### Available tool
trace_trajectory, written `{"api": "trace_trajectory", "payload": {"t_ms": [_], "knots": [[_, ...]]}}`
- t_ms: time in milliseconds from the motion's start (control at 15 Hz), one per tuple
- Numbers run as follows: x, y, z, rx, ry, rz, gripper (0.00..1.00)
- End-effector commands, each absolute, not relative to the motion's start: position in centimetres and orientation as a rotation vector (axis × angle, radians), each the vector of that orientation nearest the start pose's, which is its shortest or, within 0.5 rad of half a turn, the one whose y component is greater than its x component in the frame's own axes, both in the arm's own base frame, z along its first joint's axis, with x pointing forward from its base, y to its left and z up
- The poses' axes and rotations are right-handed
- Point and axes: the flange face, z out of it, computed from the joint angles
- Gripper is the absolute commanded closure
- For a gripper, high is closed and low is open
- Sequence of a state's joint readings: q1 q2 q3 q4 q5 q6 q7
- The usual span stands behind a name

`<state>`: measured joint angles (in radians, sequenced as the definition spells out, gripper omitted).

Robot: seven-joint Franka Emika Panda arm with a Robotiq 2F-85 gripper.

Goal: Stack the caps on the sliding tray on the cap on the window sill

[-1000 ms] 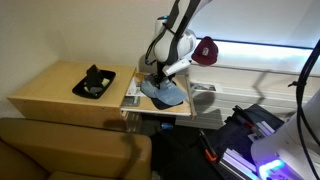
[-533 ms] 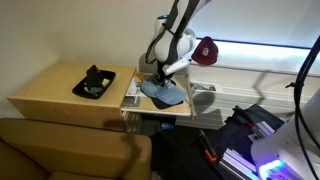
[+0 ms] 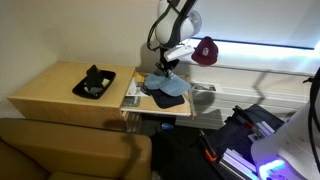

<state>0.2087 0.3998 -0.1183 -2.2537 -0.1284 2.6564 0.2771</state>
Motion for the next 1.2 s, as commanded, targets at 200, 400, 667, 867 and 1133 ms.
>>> {"api": "trace_trajectory", "payload": {"t_ms": [200,400,667,867,1133], "knots": [[50.4,-3.6,29.6,-3.199,0.477,-0.120,0.99],[49.4,-10.5,34.8,-3.100,0.700,-0.309,0.99],[47.9,-21.1,39.0,-2.949,1.037,-0.486,0.99],[47.3,-22.0,39.3,-2.922,1.061,-0.499,0.95],[48.9,-24.7,37.8,-2.895,1.192,-0.628,0.99]]}}
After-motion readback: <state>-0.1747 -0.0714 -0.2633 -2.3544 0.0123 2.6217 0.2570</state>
